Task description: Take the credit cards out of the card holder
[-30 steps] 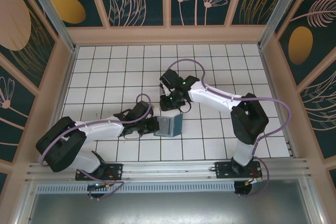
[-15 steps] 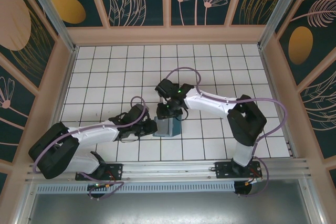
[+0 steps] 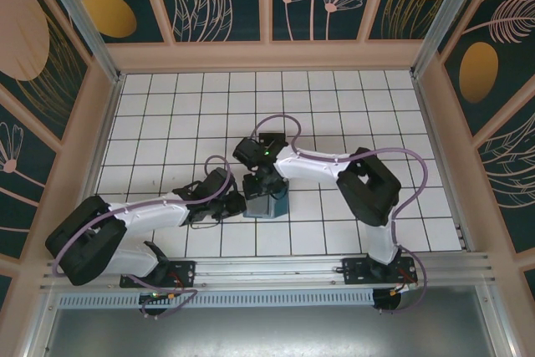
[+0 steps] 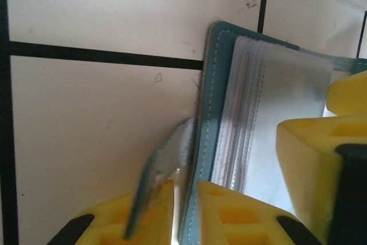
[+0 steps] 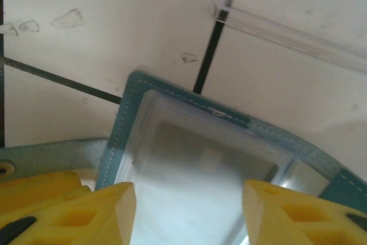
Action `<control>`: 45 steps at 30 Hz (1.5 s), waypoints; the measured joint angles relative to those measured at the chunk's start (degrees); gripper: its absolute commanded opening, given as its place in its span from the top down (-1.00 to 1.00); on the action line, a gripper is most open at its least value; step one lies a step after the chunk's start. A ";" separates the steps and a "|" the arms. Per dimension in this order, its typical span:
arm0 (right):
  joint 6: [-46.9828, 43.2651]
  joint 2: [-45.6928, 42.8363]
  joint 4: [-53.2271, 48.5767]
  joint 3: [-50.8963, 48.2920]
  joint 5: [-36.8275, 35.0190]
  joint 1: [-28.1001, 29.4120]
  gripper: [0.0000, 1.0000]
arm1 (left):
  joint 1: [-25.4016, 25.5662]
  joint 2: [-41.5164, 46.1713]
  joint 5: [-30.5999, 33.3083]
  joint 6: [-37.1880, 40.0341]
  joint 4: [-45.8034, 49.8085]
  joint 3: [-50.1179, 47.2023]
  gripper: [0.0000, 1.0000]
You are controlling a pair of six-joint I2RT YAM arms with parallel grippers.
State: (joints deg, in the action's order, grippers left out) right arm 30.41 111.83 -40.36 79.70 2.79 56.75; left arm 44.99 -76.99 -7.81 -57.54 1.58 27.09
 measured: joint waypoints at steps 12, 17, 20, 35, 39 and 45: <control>0.00 3.23 -3.17 2.82 -6.25 1.99 0.05 | -0.11 -0.42 0.37 0.00 0.22 -0.33 0.68; 0.09 3.21 -3.06 2.56 -6.45 1.99 0.32 | -0.11 -0.42 0.37 0.00 0.22 -0.33 0.69; 0.07 2.93 -2.64 1.97 -6.73 1.97 0.54 | -0.11 -0.44 0.35 0.00 0.22 -0.33 0.69; -0.07 -4.66 5.99 -8.17 -5.35 1.46 0.74 | -0.11 -0.76 -0.92 2.89 3.67 3.41 0.72; -0.04 -8.63 11.63 -12.90 -2.19 0.02 0.74 | -0.11 -0.76 -1.62 4.46 6.03 6.29 0.72; 0.52 -14.12 22.58 -21.92 4.00 -3.13 0.74 | -0.33 -1.09 -4.76 4.98 6.38 7.82 0.72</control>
State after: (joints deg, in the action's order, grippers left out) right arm 30.94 97.71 -17.78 57.78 6.79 53.63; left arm 44.66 -78.08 -12.58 -52.56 7.97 34.92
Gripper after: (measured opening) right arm 0.132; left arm 0.142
